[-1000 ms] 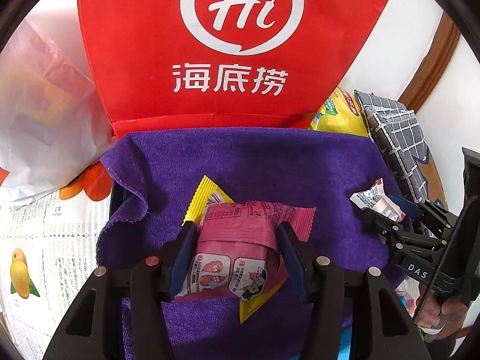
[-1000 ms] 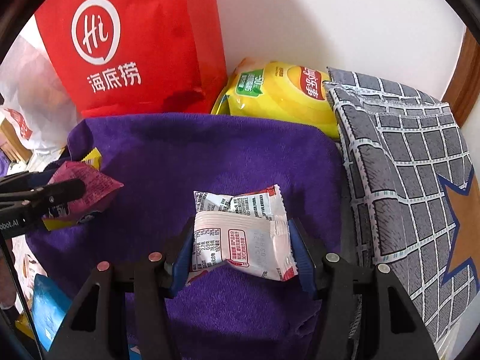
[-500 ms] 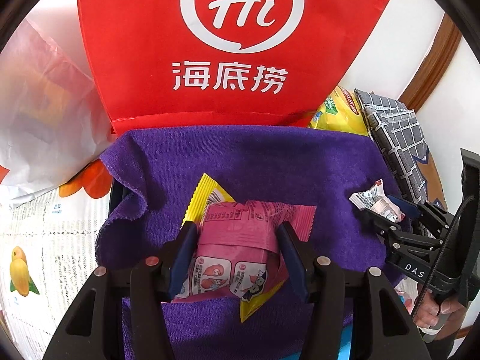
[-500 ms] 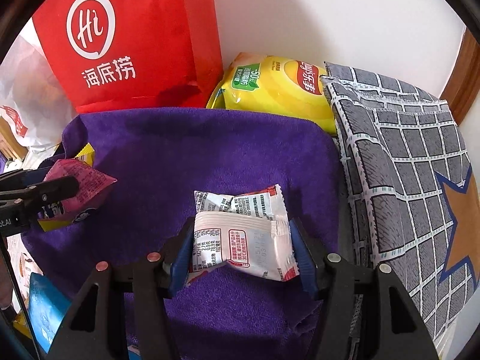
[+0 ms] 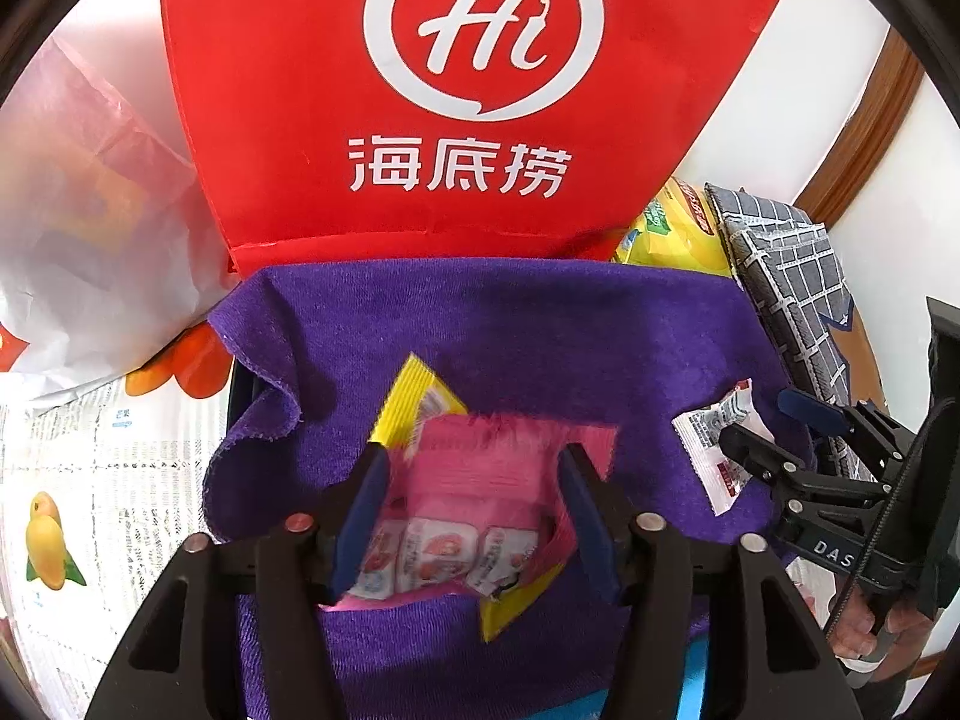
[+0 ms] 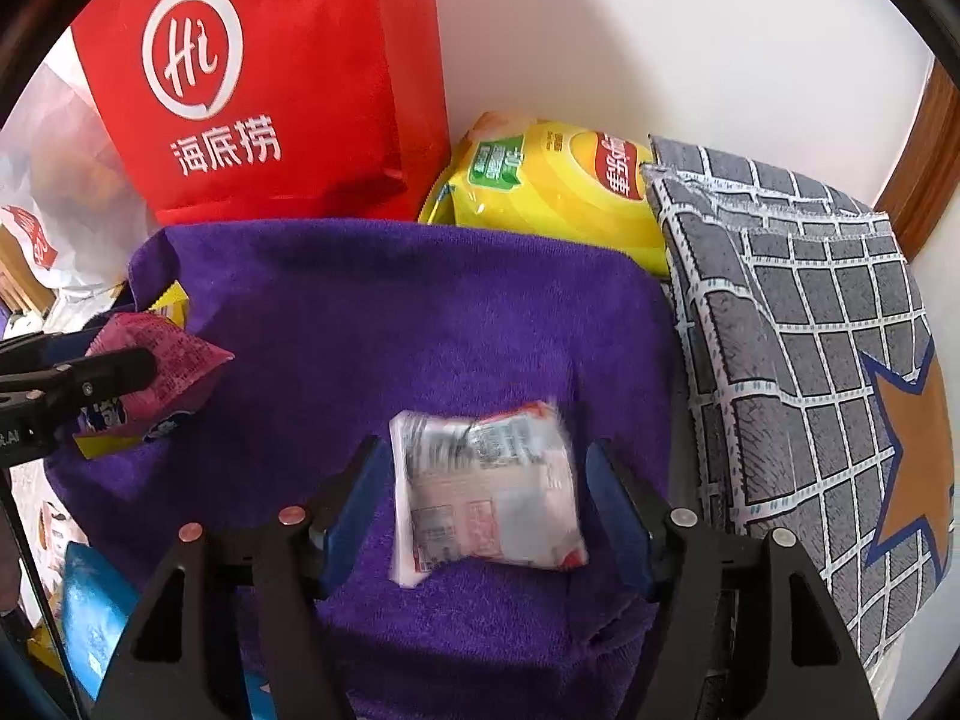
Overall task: Organize snacks
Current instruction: 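Open both tools to drop the packets onto the purple towel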
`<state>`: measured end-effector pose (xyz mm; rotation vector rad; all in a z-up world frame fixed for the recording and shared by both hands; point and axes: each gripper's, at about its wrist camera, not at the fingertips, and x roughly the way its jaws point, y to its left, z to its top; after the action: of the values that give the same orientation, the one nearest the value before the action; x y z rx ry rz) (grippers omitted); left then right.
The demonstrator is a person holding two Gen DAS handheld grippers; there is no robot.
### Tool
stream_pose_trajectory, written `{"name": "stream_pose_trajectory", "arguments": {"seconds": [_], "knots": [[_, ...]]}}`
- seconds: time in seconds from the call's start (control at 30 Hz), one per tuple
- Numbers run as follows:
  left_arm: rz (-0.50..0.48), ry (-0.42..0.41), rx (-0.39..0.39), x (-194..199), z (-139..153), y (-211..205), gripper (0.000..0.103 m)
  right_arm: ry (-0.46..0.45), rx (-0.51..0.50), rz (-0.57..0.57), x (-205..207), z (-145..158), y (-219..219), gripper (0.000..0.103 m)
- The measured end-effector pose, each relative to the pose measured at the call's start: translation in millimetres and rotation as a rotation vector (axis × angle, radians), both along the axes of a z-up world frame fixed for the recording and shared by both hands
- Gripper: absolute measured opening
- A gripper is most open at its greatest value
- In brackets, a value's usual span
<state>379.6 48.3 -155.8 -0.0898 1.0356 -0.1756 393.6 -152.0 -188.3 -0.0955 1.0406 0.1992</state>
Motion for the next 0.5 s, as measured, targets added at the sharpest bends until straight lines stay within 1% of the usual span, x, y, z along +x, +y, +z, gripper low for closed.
{"name": "stream_pose_trajectory", "arguments": {"seconds": [0.07,0.1,0.2,0.33,0.5], "knots": [[-0.01,-0.012,0.001,-1,4,-2,0.074,-0.008,0.002,0.003,-2,4,1,0.076],[-0.013,-0.024,0.005,-3,7,-3,0.077,-0.013,-0.002,0.003,-3,6,2,0.076],[-0.02,-0.054,0.023,-8,16,-6,0.08,-0.024,-0.001,0.002,-5,13,4,0.077],[-0.015,-0.073,0.029,-13,27,-7,0.08,-0.037,0.002,-0.007,-10,25,6,0.077],[0.001,-0.108,0.033,-22,44,-6,0.08,-0.103,-0.051,-0.064,-22,47,1,0.084]]}}
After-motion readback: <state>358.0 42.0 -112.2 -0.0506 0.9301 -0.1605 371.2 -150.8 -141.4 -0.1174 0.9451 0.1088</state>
